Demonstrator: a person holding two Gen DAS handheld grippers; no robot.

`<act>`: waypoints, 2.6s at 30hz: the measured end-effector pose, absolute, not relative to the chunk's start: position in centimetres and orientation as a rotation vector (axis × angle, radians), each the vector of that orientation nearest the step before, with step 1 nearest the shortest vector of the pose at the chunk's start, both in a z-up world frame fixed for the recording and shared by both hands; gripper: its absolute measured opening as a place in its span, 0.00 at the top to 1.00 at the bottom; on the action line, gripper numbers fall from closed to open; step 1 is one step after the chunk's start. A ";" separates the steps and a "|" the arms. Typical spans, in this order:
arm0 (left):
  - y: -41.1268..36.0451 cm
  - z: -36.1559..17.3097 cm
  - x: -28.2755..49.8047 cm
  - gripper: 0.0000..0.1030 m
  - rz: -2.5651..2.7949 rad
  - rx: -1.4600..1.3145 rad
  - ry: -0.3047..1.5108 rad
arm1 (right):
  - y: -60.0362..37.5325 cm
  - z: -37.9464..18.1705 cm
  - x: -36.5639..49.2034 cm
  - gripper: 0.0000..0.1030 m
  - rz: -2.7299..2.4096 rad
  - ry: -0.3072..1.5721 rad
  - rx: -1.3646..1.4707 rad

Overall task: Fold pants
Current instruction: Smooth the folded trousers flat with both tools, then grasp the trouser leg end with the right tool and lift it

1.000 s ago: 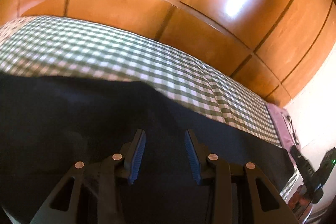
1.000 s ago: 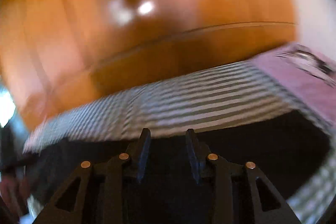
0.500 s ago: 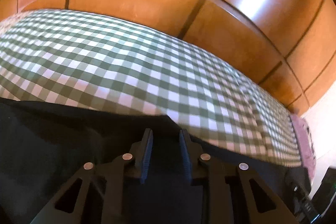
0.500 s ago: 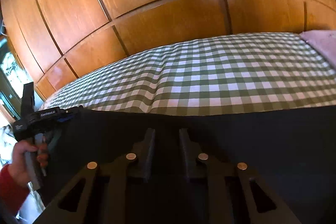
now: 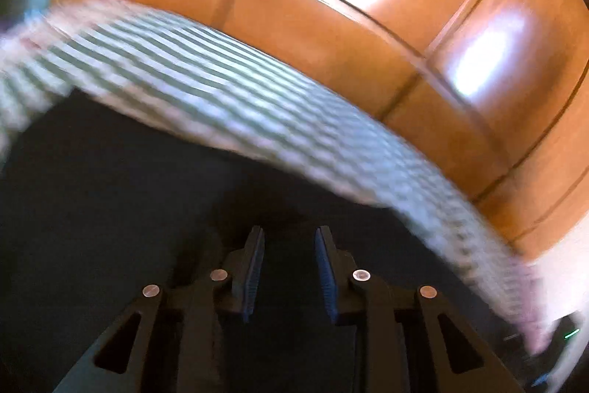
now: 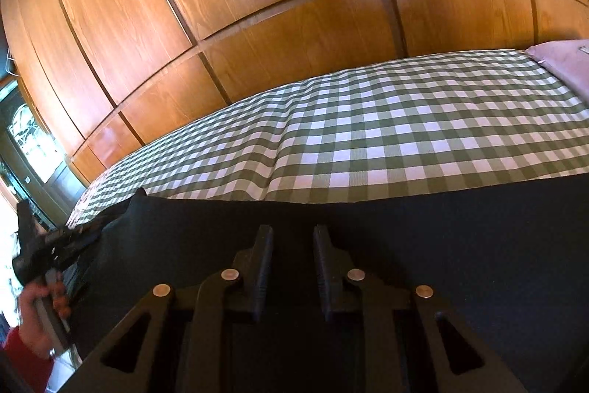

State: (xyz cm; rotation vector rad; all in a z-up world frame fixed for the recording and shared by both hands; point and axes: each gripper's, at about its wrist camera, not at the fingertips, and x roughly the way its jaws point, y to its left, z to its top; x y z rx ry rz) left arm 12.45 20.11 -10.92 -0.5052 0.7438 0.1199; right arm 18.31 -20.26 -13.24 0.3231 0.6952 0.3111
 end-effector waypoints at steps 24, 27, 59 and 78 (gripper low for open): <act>9.5 -10.5 8.6 0.45 -0.109 -0.372 0.748 | -33.3 -10.5 7.1 0.52 0.020 0.638 0.582; 8.5 -11.0 8.3 0.45 -0.085 -0.313 0.732 | -37.2 -11.0 4.6 0.49 -0.074 0.630 0.656; 9.0 -11.1 7.3 0.40 -0.134 -0.340 0.706 | -42.4 -8.9 5.1 0.84 -0.213 0.431 0.818; 15.2 -9.3 6.9 0.40 -0.066 -0.555 0.754 | -25.1 4.6 7.0 0.84 0.065 0.286 0.347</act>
